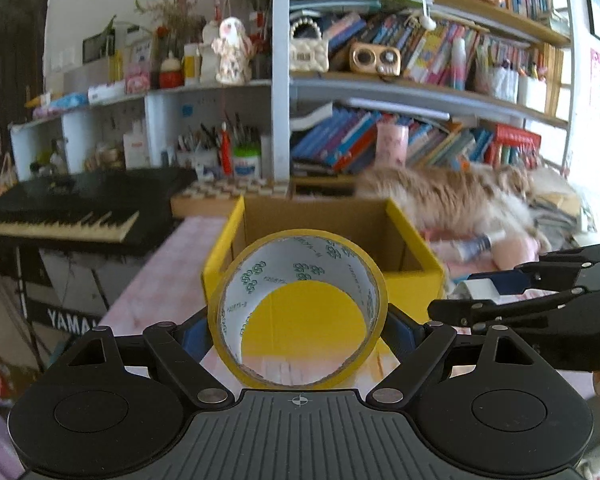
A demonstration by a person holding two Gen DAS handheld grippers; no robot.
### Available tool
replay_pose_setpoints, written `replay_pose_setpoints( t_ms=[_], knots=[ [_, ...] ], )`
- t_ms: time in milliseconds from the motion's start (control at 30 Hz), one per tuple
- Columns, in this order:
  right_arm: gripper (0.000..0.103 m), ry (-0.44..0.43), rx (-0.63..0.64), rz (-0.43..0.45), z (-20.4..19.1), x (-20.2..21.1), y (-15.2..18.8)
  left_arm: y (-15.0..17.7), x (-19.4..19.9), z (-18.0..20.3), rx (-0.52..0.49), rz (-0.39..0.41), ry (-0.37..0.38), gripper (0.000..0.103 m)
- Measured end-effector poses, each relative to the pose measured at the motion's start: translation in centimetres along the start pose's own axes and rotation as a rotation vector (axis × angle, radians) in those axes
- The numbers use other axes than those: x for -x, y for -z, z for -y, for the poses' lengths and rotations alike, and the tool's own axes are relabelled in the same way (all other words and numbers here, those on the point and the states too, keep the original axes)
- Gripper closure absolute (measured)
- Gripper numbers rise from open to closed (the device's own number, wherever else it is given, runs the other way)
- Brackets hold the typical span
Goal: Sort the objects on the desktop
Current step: 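Lower both tools into the yellow box and open them to drop charger and tape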
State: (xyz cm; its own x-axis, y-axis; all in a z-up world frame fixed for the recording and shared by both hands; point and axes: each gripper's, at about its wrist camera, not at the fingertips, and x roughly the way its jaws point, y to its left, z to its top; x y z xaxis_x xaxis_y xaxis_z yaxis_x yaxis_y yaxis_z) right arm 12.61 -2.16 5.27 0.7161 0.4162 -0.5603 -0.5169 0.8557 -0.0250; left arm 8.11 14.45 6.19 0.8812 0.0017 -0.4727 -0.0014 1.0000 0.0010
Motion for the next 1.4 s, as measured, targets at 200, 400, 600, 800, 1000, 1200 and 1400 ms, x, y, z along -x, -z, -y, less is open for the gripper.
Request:
replay_pose_setpoints(
  t_ms=[200,400,600,800,1000,1200,1400],
  knots=[
    [0.061,-0.035,0.062,0.04,1.9,-2.6,-3.6,-3.0,-3.5,0.2,-0.008,0.051,-0.008,0.016],
    [0.061,-0.062,0.113,0.054,4.1,-6.2,-6.3,-5.2,-7.3,0.5,-0.03,0.059,-0.027,0.016],
    [0.061,-0.091,0.188,0.015,5.5,-10.7,-7.9,-6.0,-11.2,0.7,-0.049,-0.002,-0.051,0.016],
    [0.061,-0.133,0.303,-0.04,6.3,-14.7,-8.4,-6.3,-14.7,1.1,-0.097,-0.067,-0.062,0.016],
    [0.061,-0.2,0.488,-0.133,6.2,-18.2,-8.2,-6.4,-18.1,2.0,-0.196,-0.142,-0.056,0.016],
    [0.061,-0.272,0.66,-0.2,5.1,-20.4,-7.9,-6.0,-20.7,2.1,-0.214,-0.238,-0.062,0.016],
    [0.061,-0.309,0.771,-0.257,4.4,-21.7,-7.6,-5.9,-22.0,1.7,-0.193,-0.308,-0.059,0.016]
  ],
)
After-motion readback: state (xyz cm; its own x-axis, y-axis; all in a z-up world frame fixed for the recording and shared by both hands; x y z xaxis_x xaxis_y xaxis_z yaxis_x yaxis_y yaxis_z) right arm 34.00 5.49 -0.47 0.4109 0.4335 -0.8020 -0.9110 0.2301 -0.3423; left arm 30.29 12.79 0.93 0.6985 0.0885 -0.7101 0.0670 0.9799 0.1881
